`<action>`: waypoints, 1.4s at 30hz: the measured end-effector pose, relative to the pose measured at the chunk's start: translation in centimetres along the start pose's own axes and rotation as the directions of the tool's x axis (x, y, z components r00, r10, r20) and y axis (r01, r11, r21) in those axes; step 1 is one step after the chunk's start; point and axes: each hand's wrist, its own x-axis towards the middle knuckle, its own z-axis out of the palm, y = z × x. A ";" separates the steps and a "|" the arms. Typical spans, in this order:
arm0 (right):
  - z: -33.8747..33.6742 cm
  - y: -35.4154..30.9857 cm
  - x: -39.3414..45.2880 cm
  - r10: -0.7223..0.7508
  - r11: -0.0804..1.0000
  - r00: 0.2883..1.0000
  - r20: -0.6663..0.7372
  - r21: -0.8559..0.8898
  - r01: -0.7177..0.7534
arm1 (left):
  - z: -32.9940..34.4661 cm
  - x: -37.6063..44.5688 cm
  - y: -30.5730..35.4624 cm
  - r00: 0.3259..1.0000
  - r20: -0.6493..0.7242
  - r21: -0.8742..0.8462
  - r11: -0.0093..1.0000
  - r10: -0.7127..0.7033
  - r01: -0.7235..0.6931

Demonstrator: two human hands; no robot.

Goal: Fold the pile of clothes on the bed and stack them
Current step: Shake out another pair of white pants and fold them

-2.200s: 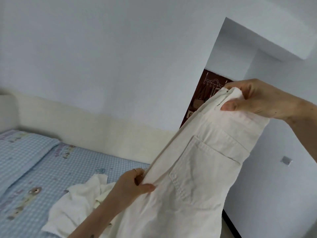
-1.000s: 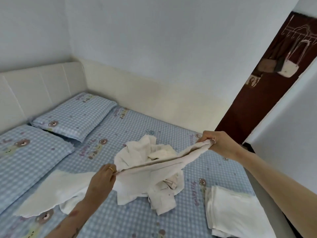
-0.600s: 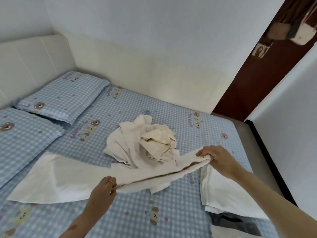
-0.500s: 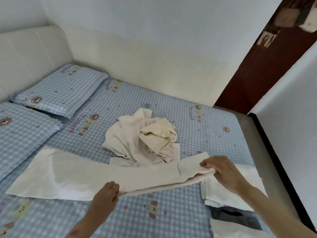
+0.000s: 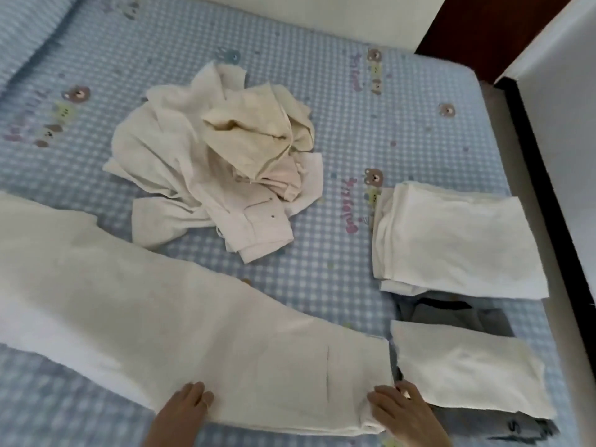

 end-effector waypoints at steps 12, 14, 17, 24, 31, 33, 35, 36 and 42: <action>1.8 -3.2 1.0 0.267 0.904 0.956 0.124 0.310 -0.293 | 2.5 -1.0 1.8 0.960 0.266 -0.052 0.993 -0.087 0.104; -0.3 -3.6 3.9 0.217 0.922 0.967 0.130 0.297 -0.247 | 0.6 -1.5 0.8 0.947 0.310 -0.093 0.988 -0.088 0.123; -5.0 -5.1 10.8 0.400 0.741 0.894 0.200 0.503 -0.444 | -2.4 -2.5 -3.0 0.937 0.191 -0.158 0.934 -0.291 0.322; -14.8 -15.2 35.1 0.348 0.742 0.929 -0.126 0.643 -0.191 | -8.9 -2.8 -19.1 0.638 0.047 -0.198 0.619 -0.768 0.760; -23.7 -24.3 59.6 0.246 0.700 0.956 -0.159 0.712 -0.061 | -13.7 -4.6 -40.3 0.160 -0.040 -0.293 0.164 -0.986 0.942; -25.3 -26.8 65.3 0.227 0.701 0.971 -0.074 0.704 -0.110 | -14.1 -5.8 -45.7 0.119 0.030 -0.262 0.107 -0.992 0.959; -25.7 -28.4 69.8 0.200 0.738 0.978 0.061 0.648 -0.191 | -13.6 -6.7 -49.1 0.119 0.123 -0.237 0.087 -0.985 0.968; -25.8 -29.1 71.6 0.195 0.747 0.971 0.140 0.620 -0.240 | -13.1 -7.2 -50.5 0.107 0.177 -0.226 0.065 -0.978 0.972; -26.6 -30.2 72.5 0.295 0.588 0.951 0.091 0.767 -0.256 | -14.2 -8.3 -52.4 0.147 0.275 -0.448 0.009 -0.950 0.894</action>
